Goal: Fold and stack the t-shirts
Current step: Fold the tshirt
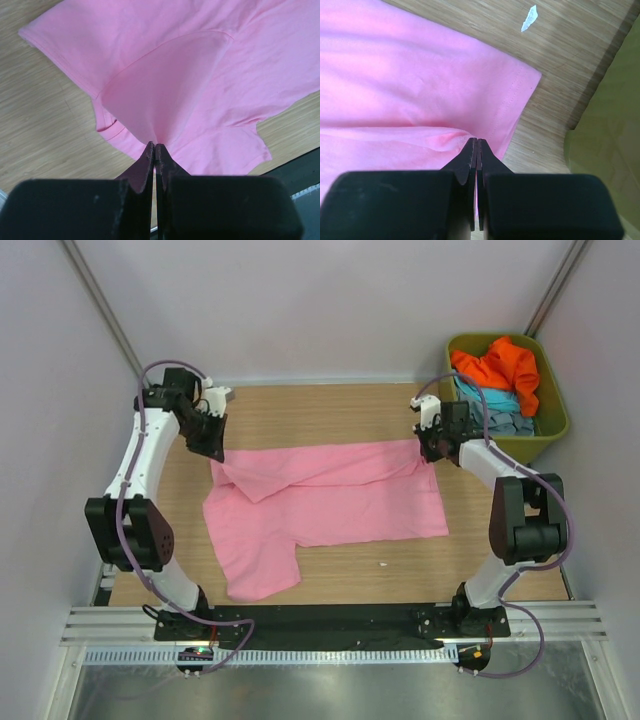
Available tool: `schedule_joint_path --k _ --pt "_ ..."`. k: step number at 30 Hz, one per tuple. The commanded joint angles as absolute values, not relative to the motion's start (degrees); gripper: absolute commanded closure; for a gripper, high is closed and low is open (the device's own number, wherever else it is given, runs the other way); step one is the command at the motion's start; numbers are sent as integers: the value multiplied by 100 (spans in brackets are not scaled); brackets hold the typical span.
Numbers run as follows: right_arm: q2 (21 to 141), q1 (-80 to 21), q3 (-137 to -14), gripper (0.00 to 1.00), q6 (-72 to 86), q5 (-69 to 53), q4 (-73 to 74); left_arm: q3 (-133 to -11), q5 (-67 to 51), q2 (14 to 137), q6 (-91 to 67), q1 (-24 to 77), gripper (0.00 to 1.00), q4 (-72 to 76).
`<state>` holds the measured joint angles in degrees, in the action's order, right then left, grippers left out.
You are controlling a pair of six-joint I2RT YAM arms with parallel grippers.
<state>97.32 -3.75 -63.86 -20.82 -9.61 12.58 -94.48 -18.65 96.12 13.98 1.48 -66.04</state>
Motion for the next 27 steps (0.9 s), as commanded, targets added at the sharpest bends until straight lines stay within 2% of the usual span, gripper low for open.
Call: schedule_joint_path --k 1,16,27 --pt "9729 -404 -6609 99 -2109 -985 1195 -9659 -1925 9694 1503 114 100 -6530" --pt "9422 -439 -6671 99 -2206 -1222 1802 -9905 -1995 10107 1565 35 100 -6574" --pt "9703 -431 -6864 99 -2329 -1134 1749 -10265 -2039 10476 1556 26 100 -6627"
